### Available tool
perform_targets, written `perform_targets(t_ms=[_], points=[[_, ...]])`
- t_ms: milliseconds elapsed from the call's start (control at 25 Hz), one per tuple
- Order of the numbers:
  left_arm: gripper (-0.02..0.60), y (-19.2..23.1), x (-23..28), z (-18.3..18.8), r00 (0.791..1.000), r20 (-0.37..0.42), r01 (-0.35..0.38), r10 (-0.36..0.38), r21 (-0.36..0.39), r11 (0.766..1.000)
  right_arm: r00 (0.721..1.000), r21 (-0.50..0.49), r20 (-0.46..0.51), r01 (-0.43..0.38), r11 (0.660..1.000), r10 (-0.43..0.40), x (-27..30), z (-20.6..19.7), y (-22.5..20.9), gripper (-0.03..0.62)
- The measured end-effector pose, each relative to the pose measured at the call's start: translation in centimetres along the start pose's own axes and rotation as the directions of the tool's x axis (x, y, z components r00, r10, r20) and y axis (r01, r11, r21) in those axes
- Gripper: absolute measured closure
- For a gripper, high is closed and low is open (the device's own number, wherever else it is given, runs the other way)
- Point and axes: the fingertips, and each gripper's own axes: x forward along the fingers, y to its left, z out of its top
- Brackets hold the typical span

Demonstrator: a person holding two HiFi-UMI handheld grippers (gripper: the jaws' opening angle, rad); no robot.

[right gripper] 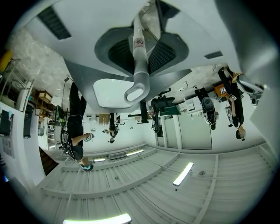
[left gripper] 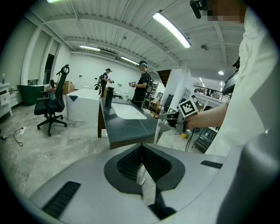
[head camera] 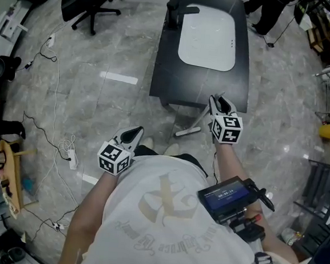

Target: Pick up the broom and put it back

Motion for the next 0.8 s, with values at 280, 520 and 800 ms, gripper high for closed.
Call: perform_targets(t_ms=[280, 520, 800], points=[[0.569, -0.8, 0.0, 0.1, 1.0, 0.008, 0.009, -0.009, 0.003, 1.0, 1.0, 0.02, -0.008, -0.024, 1.0, 0.024, -0.1, -0.1, 0.0, 0.456], [0.569, -0.8, 0.2, 0.1, 1.0, 0.023, 0.009, -0.009, 0.001, 1.0, 1.0, 0.028, -0.006, -0.029, 0.999, 0.029, -0.4, -0.2, -0.2, 0.434], [0.569, -0.8, 1.2, 0.6, 0.998, 0.028, 0.051, -0.052, 0.023, 0.998, 1.0, 0.045, 0.014, -0.019, 0.999, 0.019, -1.7, -0.1, -0.2, 0.433]])
